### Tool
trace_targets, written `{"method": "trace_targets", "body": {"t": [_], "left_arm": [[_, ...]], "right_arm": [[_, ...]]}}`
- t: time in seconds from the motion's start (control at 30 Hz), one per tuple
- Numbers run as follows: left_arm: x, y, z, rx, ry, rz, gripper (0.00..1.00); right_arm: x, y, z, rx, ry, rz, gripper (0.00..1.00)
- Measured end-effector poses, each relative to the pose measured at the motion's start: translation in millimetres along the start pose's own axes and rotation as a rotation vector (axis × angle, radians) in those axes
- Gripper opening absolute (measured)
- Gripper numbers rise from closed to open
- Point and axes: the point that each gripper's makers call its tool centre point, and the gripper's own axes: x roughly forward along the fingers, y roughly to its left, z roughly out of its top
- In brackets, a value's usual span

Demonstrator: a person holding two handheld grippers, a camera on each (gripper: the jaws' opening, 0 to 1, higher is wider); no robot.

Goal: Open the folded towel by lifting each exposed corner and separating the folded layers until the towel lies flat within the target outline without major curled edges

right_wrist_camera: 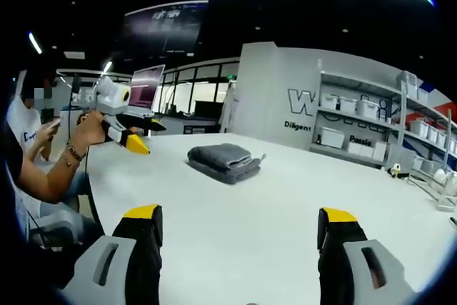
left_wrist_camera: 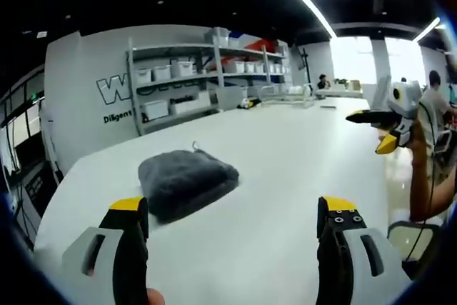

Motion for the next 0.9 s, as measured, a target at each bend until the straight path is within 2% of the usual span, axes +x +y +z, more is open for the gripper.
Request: {"method": "trace_targets", "body": {"t": [0.27,0.4,0.47,0.8,0.9], "left_arm": [[14,5.2,4.8,0.002,0.015,-0.007,0.97],[25,9.6,4.1,0.023,0.051,0.006,0.97],[28,5.2,2.9,0.022,0.067,-0.017,0.97],[35,5.9,15.1,-0.01,0.035,-0.031,0.97],[41,8.7,18.5,0.006,0.045,-0.019,0.97]], "right_arm": [[-3,-2,0.7,-0.004,-0.002,-0.014,0.9],[-5,-1,1.2,-0.011,-0.002,-0.011,0.9],[-5,-1,0.6,-0.013,0.0,-0.014,0.9],[-6,1,-3.0,-0.015,0.011,-0.008,0.9],[-7,0,-2.2,-0.021,0.011,-0.012,0.9]]}}
